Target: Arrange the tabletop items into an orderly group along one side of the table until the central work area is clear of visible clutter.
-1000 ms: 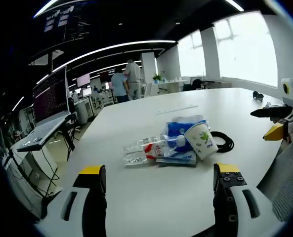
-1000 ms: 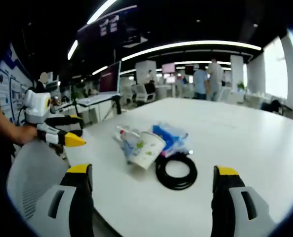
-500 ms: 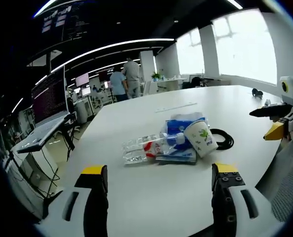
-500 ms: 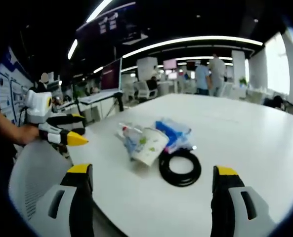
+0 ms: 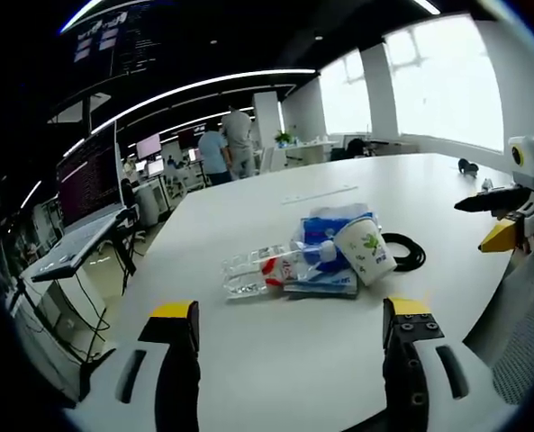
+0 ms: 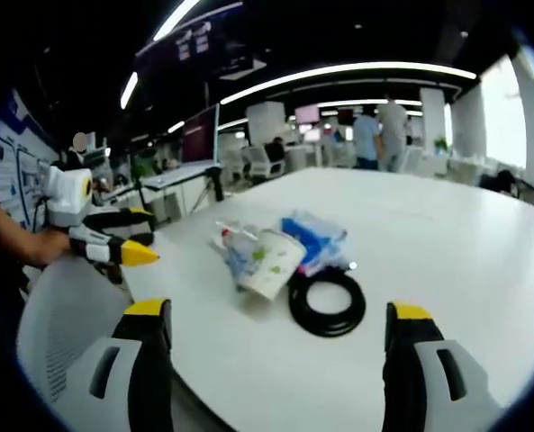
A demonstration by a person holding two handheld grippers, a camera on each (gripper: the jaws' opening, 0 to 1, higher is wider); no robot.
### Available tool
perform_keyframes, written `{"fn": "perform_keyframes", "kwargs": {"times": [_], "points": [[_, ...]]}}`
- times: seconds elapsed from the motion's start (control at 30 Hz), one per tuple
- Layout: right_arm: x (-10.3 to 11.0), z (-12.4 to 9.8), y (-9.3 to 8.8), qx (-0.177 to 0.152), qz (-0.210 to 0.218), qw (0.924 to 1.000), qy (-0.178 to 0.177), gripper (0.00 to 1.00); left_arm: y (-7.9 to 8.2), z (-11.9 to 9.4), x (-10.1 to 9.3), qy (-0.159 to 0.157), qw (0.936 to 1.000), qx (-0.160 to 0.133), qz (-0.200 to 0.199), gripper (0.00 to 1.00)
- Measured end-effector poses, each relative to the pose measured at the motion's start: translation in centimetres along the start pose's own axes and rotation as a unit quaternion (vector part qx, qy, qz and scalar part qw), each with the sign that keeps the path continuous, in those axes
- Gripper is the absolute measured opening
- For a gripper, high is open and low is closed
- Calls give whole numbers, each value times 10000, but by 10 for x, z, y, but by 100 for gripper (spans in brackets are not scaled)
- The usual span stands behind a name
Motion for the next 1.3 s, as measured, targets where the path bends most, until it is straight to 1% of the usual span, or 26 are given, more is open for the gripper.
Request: {"fn": "perform_keyframes", "kwargs": {"times": [0.1, 0.17, 1.3], "points": [[0, 1, -1, 57, 10, 10000, 8, 96, 0, 0, 0, -1, 10000, 10, 11, 81], [0, 0, 0, 16, 27, 10000, 16, 96, 0, 0, 0, -4, 10000, 7, 18, 80], [-1, -1, 0, -43, 84, 10000, -12, 94, -2, 0, 0, -22, 10000, 23, 50, 79]]}}
Point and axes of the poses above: the point that each gripper's makers call its tool centre point, and the gripper's own axes: z roughly forward along the fingers, x roughly to its left, y roughly out of its top, the point moved 8 cm from there along -z, roughly backward along the fingers, and after that the axes turned 14 degrees about x, right-handed, at the moved point
